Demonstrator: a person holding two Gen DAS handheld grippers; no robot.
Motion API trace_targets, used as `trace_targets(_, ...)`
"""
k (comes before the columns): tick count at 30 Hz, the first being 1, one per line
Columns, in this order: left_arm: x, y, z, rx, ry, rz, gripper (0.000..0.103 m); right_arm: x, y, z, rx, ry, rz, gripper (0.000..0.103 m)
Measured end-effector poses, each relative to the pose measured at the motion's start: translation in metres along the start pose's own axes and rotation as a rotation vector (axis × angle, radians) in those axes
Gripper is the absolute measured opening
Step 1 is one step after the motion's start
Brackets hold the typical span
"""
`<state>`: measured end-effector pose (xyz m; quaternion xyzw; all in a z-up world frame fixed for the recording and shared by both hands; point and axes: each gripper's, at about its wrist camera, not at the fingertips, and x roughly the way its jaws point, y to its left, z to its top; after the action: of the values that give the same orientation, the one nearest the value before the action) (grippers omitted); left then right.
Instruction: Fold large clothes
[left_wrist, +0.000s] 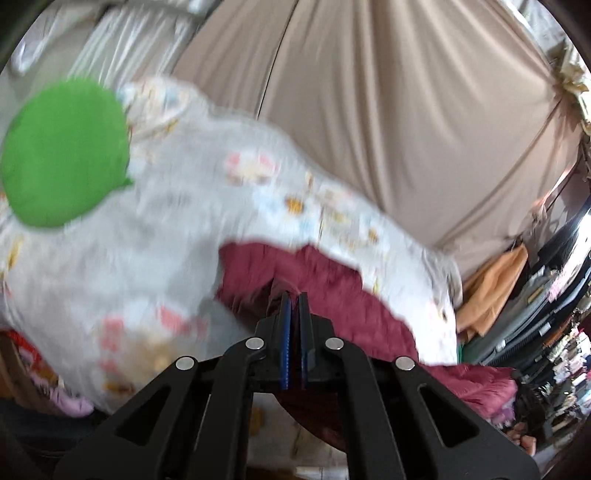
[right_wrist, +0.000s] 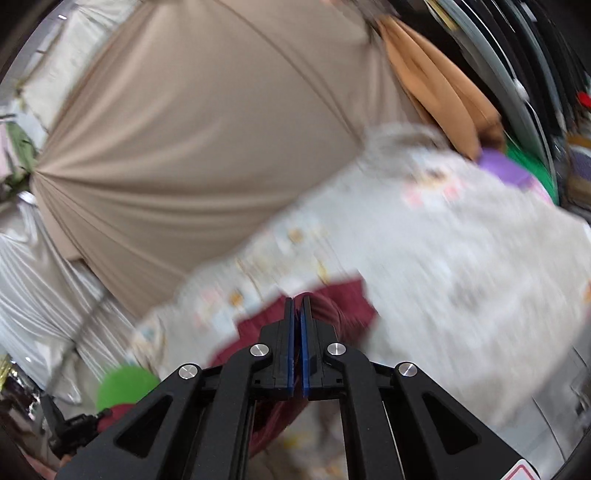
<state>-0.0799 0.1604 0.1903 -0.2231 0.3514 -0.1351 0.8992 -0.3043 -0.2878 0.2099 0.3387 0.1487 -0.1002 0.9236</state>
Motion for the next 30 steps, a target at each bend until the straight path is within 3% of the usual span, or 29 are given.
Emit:
trace_targets(2,0.009,-0.006,0.019,0.026,-0.039,0.01,0.002,0.015,0.006,0.012,-0.014,-0.027,0.033,0.002)
trace_targets(4,0.035,-0.006,0.035,0.034,-0.037,0.021,0.002,0.045,0.01,0.016,-0.05,-0.025,0.011,0.002)
trace_targets(9,0.133,0.002,0.053,0.046,0.064,0.135,0.002,0.148,-0.01,0.009,-0.063,0.101,-0.084,0.002)
trace_targets(15,0.252,0.028,0.044,0.036,0.195,0.318,0.003,0.241,-0.026,-0.008,-0.086,0.218,-0.194,0.002)
trace_targets(22,0.326,0.039,0.034,0.052,0.273,0.424,0.004,0.324,-0.041,-0.021,-0.088,0.316,-0.292,0.003)
trace_targets(25,0.35,0.047,0.035,0.041,0.282,0.494,0.013,0.346,-0.045,-0.025,-0.077,0.333,-0.321,0.012)
trace_targets(26,0.352,0.049,0.036,0.033,0.269,0.512,0.024,0.346,-0.044,-0.023,-0.07,0.31,-0.328,0.012)
trace_targets(28,0.345,0.051,0.046,0.004,0.195,0.555,0.045,0.333,-0.04,-0.012,-0.018,0.201,-0.307,0.015)
trace_targets(30,0.33,0.051,0.058,-0.027,0.125,0.523,0.047,0.309,-0.038,0.0,0.031,0.095,-0.274,0.033)
